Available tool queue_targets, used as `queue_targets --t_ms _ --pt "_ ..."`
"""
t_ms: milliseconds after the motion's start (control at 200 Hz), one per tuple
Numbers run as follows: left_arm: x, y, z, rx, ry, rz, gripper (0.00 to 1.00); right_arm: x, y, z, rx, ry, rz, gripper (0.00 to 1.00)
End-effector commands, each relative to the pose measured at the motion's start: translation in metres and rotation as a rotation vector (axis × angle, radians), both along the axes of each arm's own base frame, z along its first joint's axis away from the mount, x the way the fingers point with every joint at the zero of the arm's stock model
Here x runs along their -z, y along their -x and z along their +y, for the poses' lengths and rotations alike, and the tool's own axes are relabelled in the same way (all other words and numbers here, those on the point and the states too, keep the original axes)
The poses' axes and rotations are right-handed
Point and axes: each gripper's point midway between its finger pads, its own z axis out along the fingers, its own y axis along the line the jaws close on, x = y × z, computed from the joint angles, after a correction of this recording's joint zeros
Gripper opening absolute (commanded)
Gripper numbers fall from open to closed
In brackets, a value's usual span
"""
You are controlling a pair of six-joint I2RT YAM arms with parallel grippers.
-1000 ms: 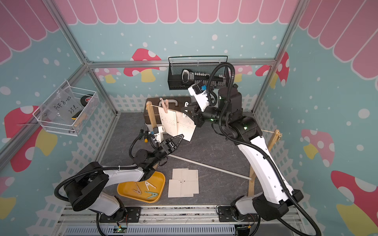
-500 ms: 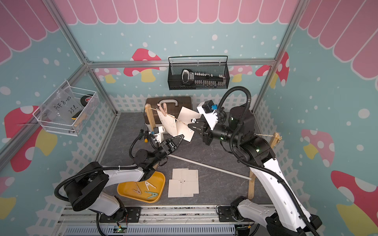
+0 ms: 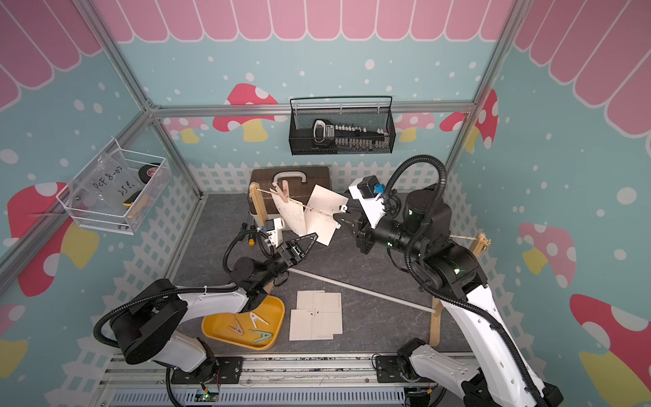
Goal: Remove the postcards from the strings
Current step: Place the clamp in the storage box.
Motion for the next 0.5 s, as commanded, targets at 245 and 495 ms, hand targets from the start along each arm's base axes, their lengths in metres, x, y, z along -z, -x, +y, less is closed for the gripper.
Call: queue_targets --t_ms 245,495 --pt "-0.012 0.007 0.002 0.028 0.033 -0.021 0.00 -0.046 -0.015 0.009 0.003 -0.046 -0.126 0.00" --pt "-0.010 0.006 0.001 0.027 0.029 -0.019 0.00 -0.088 -0.001 0.006 -0.025 -0.123 -0.225 0.00"
